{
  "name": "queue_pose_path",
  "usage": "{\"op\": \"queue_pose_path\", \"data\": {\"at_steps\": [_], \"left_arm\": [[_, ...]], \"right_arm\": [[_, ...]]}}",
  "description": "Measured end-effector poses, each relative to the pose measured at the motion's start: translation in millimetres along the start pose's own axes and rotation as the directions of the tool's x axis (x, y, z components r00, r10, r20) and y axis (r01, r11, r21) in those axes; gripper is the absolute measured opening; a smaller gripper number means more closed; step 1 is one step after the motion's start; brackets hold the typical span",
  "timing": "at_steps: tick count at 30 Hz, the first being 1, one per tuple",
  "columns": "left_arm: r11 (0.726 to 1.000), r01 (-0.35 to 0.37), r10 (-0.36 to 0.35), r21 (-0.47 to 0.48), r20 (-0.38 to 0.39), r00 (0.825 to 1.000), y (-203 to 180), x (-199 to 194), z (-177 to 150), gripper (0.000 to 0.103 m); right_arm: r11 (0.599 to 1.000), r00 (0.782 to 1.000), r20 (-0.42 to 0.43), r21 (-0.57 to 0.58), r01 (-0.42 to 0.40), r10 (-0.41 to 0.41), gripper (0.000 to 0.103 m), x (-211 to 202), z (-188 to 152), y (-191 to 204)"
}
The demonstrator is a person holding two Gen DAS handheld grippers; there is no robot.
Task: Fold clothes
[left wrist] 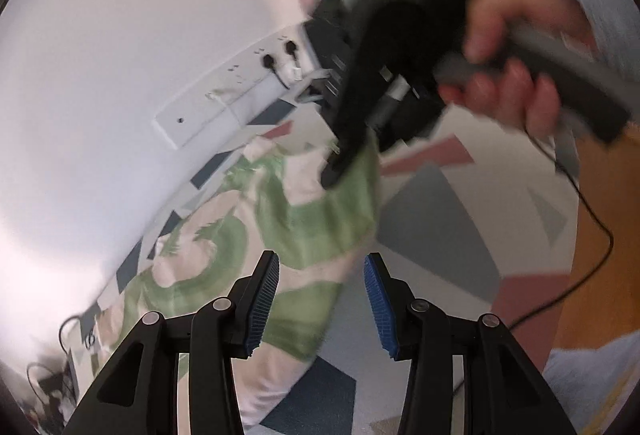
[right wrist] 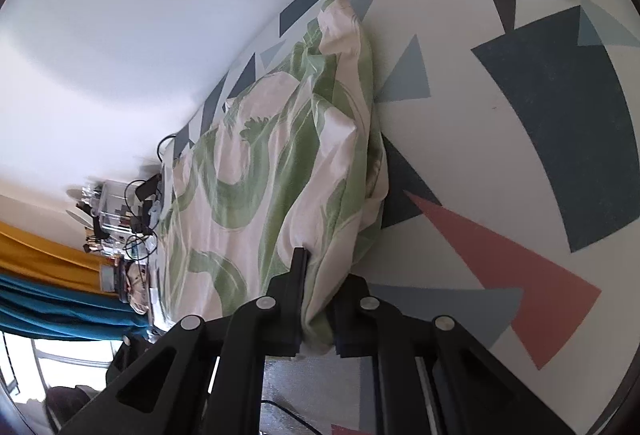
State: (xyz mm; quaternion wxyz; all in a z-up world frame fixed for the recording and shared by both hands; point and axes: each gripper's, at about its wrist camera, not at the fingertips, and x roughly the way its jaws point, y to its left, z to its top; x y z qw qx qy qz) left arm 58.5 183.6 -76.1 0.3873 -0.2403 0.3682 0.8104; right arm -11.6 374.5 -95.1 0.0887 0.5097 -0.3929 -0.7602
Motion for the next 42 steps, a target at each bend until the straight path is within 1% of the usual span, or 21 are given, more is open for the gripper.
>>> {"op": "queue_pose_path", "data": {"at_steps": [3, 6, 9, 13, 15, 16, 18, 19, 20, 21, 22, 23, 25, 27, 28, 30, 33, 35, 37, 39, 42], "left_arm": [[1.000, -0.022, 0.022, -0.001, -0.058, 0.998, -5, 22, 1, 0.044], [0.998, -0.051, 0.047, -0.047, -0.092, 0.995, -1, 34, 6, 0.044], [0.996, -0.082, 0.076, -0.046, -0.117, 0.990, -1, 45, 15, 0.044], [0.995, -0.092, 0.087, -0.045, -0.106, 0.991, -3, 53, 28, 0.043], [0.992, -0.074, 0.064, -0.103, -0.096, 0.993, 6, 51, 30, 0.013], [0.987, -0.065, 0.052, -0.146, -0.096, 0.994, 14, 51, 31, 0.010], [0.971, -0.027, 0.005, -0.239, -0.090, 0.996, 30, 48, 31, 0.009], [0.964, -0.019, -0.004, -0.264, -0.088, 0.996, 35, 46, 31, 0.009], [0.957, -0.011, -0.015, -0.290, -0.085, 0.996, 40, 43, 31, 0.009], [0.949, -0.003, -0.025, -0.316, -0.083, 0.996, 44, 41, 31, 0.009], [0.940, 0.006, -0.035, -0.341, -0.080, 0.996, 49, 38, 31, 0.009], [0.922, 0.024, -0.059, -0.385, -0.080, 0.995, 56, 35, 30, 0.009], [0.882, 0.041, -0.088, -0.469, -0.079, 0.993, 70, 32, 29, 0.009], [0.827, 0.045, -0.106, -0.561, -0.076, 0.991, 88, 28, 27, 0.009], [0.800, 0.030, -0.097, -0.600, -0.081, 0.992, 96, 25, 26, 0.009], [0.741, -0.007, -0.075, -0.671, -0.094, 0.993, 112, 18, 24, 0.009], [0.674, -0.059, -0.040, -0.737, -0.116, 0.992, 132, 9, 20, 0.009], [0.663, -0.101, -0.009, -0.741, -0.143, 0.990, 137, 4, 18, 0.009], [0.669, -0.125, 0.002, -0.733, -0.166, 0.986, 138, 7, 19, 0.009], [0.682, -0.135, 0.007, -0.718, -0.178, 0.984, 130, 6, 23, 0.009], [0.724, -0.143, 0.017, -0.675, -0.189, 0.982, 113, 6, 33, 0.009]], "right_arm": [[1.000, 1.000, 0.006, 0.018, -0.021, 0.021, 0.010, -2, -2, -2], [0.999, 0.999, 0.009, 0.031, -0.038, 0.038, 0.010, -5, -2, -1], [0.998, 0.999, 0.010, 0.027, -0.048, 0.048, 0.010, -6, -1, 3], [0.998, 0.998, 0.009, 0.014, -0.060, 0.060, 0.010, -7, 3, 10], [0.998, 0.998, 0.002, 0.004, -0.057, 0.057, 0.010, -6, 5, 14], [0.998, 0.998, -0.003, 0.001, -0.055, 0.055, 0.010, -6, 7, 15], [0.999, 0.998, -0.013, -0.003, -0.053, 0.053, 0.012, -5, 12, 18], [0.999, 0.998, -0.017, -0.004, -0.054, 0.054, 0.014, -5, 14, 19], [0.998, 0.998, -0.022, -0.004, -0.055, 0.055, 0.022, -5, 17, 19], [0.999, 0.999, -0.007, -0.003, -0.036, 0.036, 0.036, -9, 22, 19], [1.000, 1.000, 0.013, 0.000, -0.011, 0.011, 0.045, -13, 28, 18], [1.000, 0.999, 0.037, 0.003, 0.012, -0.012, 0.058, -18, 34, 16], [1.000, 0.996, 0.086, 0.025, 0.003, -0.006, 0.060, -28, 51, 7], [0.997, 0.996, 0.089, 0.067, -0.024, 0.018, 0.062, -26, 71, -6], [0.995, 0.996, 0.087, 0.088, -0.036, 0.028, 0.062, -24, 80, -12], [0.987, 0.996, 0.055, 0.142, -0.071, 0.064, 0.062, -12, 98, -25], [0.965, 0.988, -0.029, 0.222, -0.139, 0.149, 0.065, 11, 116, -38], [0.948, 0.976, -0.058, 0.259, -0.187, 0.208, 0.067, 24, 126, -43], [0.942, 0.970, -0.077, 0.268, -0.203, 0.231, 0.070, 34, 135, -43], [0.937, 0.962, -0.103, 0.273, -0.219, 0.255, 0.071, 45, 143, -41], [0.933, 0.956, -0.124, 0.281, -0.224, 0.266, 0.073, 56, 156, -38]]}}
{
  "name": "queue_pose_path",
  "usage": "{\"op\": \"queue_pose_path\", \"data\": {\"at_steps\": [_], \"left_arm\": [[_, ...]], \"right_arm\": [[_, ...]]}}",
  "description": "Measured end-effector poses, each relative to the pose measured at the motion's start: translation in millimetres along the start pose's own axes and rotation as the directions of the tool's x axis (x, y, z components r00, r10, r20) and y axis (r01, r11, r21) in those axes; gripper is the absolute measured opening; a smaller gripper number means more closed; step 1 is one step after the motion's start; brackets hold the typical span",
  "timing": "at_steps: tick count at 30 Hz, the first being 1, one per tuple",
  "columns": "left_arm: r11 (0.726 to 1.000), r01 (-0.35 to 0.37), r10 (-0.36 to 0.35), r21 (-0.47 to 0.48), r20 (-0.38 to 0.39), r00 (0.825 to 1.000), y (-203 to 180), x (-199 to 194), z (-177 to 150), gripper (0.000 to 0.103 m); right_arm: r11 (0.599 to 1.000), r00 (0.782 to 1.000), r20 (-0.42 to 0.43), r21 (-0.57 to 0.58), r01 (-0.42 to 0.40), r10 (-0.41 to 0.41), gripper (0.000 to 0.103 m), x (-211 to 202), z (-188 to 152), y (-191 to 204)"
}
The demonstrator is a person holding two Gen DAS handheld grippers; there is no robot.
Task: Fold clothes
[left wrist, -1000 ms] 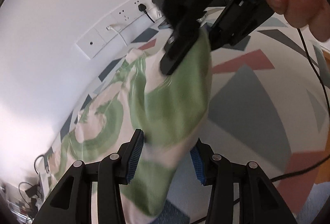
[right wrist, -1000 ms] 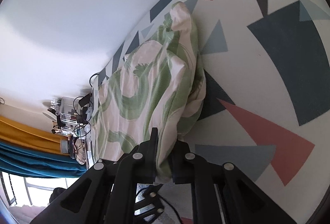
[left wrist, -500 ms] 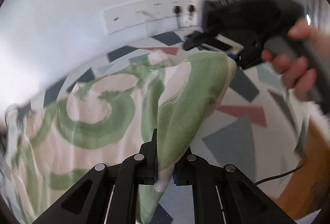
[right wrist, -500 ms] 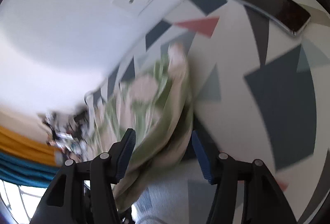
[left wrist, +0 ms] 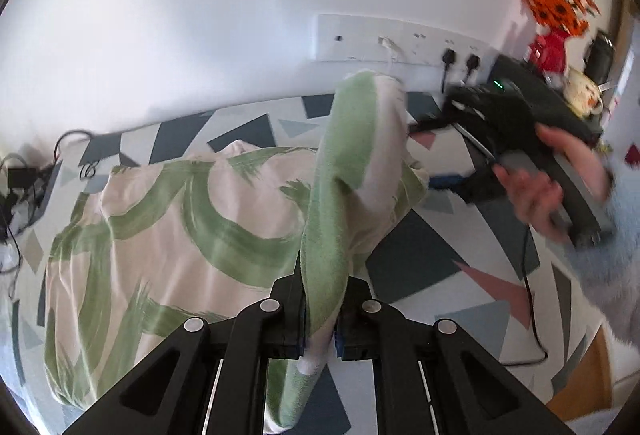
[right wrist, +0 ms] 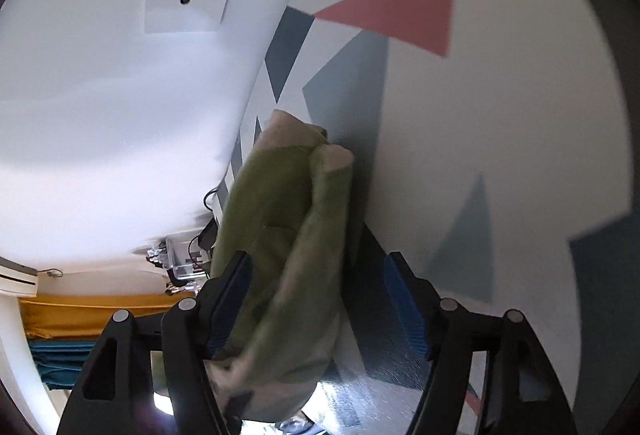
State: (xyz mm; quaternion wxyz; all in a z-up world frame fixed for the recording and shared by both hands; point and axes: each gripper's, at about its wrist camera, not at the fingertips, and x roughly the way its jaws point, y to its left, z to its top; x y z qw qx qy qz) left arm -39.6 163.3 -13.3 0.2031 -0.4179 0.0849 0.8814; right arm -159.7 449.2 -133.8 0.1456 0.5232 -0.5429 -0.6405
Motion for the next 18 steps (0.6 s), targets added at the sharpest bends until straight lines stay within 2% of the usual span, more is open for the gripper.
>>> {"op": "queue_pose_path", "data": {"at_steps": [3, 7, 11, 13, 14, 15, 17, 18], "left_arm": [[0.998, -0.016, 0.016, 0.058, 0.003, 1.000, -17, -3, -3, 0.009], [0.998, -0.010, 0.010, 0.055, -0.006, 1.000, -26, -1, -6, 0.008], [0.999, -0.011, 0.012, 0.031, -0.012, 1.000, -27, -4, -9, 0.008], [1.000, -0.015, 0.015, 0.017, -0.007, 1.000, -26, -8, -10, 0.008], [1.000, -0.015, 0.016, 0.011, -0.004, 1.000, -25, -10, -10, 0.008], [1.000, -0.013, 0.013, 0.001, -0.001, 1.000, -24, -13, -10, 0.008], [1.000, 0.001, -0.001, -0.014, -0.006, 1.000, -24, -15, -10, 0.008], [1.000, 0.010, -0.010, -0.015, -0.007, 1.000, -26, -16, -9, 0.008]], "right_arm": [[1.000, 1.000, -0.004, -0.004, 0.016, -0.016, 0.076, 3, 11, 4], [0.999, 0.998, -0.033, -0.013, 0.052, -0.053, 0.076, 11, 21, 6], [0.999, 0.997, -0.065, -0.004, 0.034, -0.034, 0.076, 20, 23, 6], [1.000, 0.997, -0.074, -0.013, 0.028, -0.029, 0.072, 27, 21, 7], [0.999, 0.996, -0.078, -0.013, 0.029, -0.030, 0.058, 30, 20, 7], [1.000, 0.996, -0.087, -0.010, 0.024, -0.025, 0.033, 33, 19, 6], [1.000, 0.995, -0.094, -0.015, 0.010, -0.011, 0.015, 36, 15, 8], [1.000, 0.996, -0.087, -0.028, 0.005, -0.007, 0.011, 34, 12, 11]]}}
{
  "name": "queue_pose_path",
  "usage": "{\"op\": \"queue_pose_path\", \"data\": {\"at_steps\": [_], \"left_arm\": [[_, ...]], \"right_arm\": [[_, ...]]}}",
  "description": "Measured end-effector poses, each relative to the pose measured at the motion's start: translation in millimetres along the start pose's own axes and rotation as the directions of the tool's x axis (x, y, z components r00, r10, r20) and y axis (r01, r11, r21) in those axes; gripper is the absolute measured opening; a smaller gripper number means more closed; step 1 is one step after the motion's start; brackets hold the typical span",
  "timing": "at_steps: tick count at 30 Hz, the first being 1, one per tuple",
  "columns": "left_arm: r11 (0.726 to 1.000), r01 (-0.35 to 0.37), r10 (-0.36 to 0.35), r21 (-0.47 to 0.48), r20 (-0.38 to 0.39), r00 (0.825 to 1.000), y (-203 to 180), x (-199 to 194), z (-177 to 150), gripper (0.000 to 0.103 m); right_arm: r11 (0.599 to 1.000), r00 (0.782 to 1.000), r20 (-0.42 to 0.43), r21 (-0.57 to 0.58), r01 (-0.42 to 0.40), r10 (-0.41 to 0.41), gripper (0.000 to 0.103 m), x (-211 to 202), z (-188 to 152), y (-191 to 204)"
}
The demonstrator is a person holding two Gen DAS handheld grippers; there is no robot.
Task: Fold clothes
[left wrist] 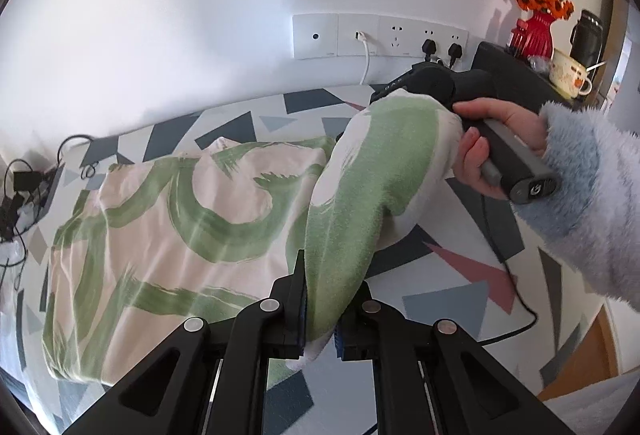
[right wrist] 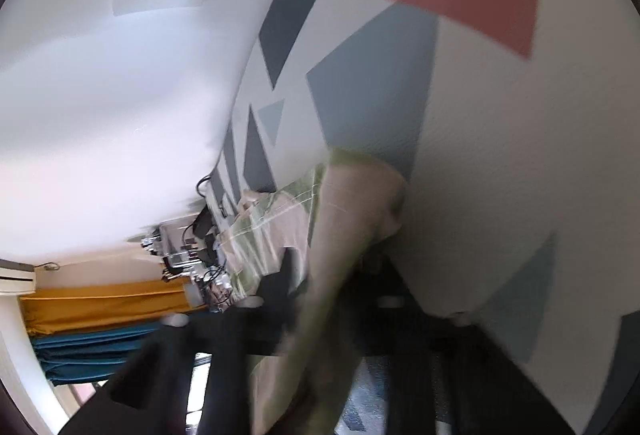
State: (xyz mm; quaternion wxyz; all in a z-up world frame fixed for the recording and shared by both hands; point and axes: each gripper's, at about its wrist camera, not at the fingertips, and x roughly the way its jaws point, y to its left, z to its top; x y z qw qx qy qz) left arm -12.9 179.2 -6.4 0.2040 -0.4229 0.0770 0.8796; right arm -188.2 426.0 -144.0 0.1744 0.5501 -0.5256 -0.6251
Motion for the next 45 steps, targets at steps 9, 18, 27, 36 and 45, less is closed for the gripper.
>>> {"op": "queue_pose_path", "data": {"at_steps": [9, 18, 27, 36, 45], "left_arm": [[0.989, 0.135, -0.130, -0.055, 0.095, 0.987, -8, -26, 8, 0.008], [0.911, 0.077, 0.021, -0.404, 0.231, 0.973, 94, -85, -34, 0.008], [0.657, 0.085, 0.104, -0.749, 0.202, 0.974, 217, -89, -107, 0.008], [0.434, 0.082, 0.019, -0.897, 0.100, 0.995, 289, -28, -176, 0.012], [0.444, 0.001, 0.055, -0.896, 0.029, 0.998, 320, -52, -170, 0.023]], "right_arm": [[0.994, 0.994, 0.108, -0.111, -0.014, 0.026, 0.007, -60, -3, 39], [0.931, 0.999, 0.017, -0.364, -0.036, 0.045, 0.007, -1, -38, 177], [0.826, 0.989, -0.082, -0.561, 0.058, -0.125, 0.007, 179, -100, 276], [0.707, 0.899, -0.035, -0.631, 0.319, -0.437, 0.007, 335, -120, 248], [0.731, 0.884, -0.101, -0.609, 0.307, -0.456, 0.062, 357, -108, 242]]}}
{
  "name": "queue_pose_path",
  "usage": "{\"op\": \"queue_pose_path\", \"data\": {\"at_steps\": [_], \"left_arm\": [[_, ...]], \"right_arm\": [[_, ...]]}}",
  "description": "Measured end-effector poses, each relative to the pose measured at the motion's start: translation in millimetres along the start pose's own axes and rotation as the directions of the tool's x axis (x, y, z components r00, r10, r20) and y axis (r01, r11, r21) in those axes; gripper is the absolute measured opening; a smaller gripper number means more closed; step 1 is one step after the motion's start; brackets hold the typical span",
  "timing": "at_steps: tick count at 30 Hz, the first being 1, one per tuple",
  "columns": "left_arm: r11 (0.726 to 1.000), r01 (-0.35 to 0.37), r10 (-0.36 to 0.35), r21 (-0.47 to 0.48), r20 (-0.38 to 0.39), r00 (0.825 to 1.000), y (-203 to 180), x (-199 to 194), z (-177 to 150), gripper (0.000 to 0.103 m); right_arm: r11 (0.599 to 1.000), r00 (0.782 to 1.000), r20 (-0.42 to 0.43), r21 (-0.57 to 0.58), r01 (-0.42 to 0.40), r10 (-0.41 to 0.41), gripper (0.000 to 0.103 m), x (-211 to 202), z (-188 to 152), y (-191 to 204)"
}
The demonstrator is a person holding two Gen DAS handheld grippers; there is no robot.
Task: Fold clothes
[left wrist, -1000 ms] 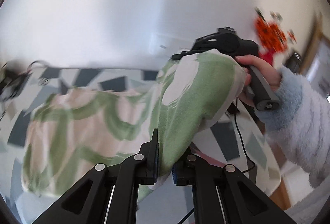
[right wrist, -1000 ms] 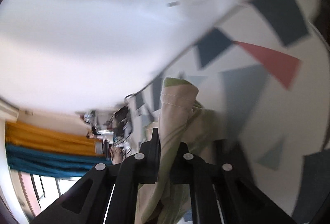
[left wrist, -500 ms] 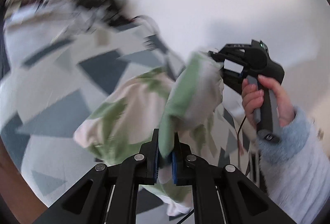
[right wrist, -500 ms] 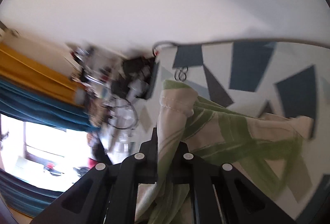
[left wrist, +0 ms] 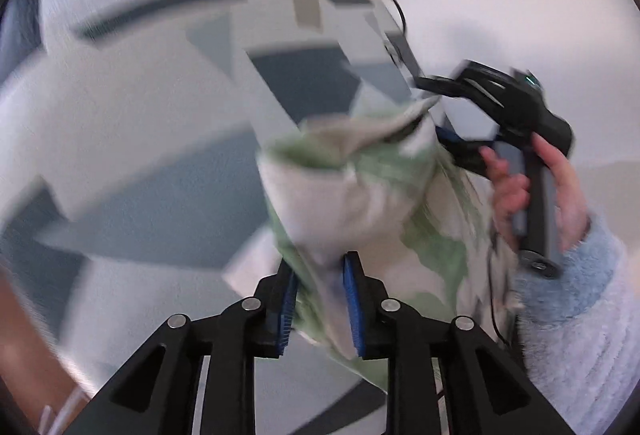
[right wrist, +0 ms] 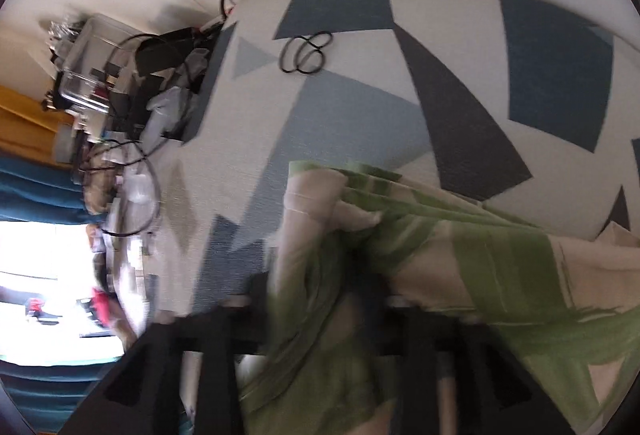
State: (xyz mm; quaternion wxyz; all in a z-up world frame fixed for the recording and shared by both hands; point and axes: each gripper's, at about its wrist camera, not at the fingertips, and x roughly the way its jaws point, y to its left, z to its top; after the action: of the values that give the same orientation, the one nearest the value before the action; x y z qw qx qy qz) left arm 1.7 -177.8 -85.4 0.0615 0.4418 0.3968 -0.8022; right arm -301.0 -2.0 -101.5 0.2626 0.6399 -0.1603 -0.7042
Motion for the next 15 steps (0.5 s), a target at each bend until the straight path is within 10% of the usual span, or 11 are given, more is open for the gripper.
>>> {"op": "queue_pose_path", "data": {"at_steps": [6, 11, 15], "left_arm": [[0.997, -0.017, 0.005, 0.075, 0.157, 0.988, -17, -56, 15, 0.026], [0.958, 0.018, -0.033, 0.288, 0.048, 0.998, -83, -29, -9, 0.040], [0.980, -0.022, 0.036, 0.198, -0.064, 0.997, -95, 11, -23, 0.040]], "right_arm": [[0.990, 0.991, 0.096, -0.113, -0.080, 0.091, 0.067, -77, 10, -2], [0.875, 0.977, 0.080, -0.436, 0.212, -0.197, 0.070, -80, -33, -20], [0.739, 0.914, 0.105, -0.556, 0.380, -0.391, 0.070, -56, -64, -55]]}}
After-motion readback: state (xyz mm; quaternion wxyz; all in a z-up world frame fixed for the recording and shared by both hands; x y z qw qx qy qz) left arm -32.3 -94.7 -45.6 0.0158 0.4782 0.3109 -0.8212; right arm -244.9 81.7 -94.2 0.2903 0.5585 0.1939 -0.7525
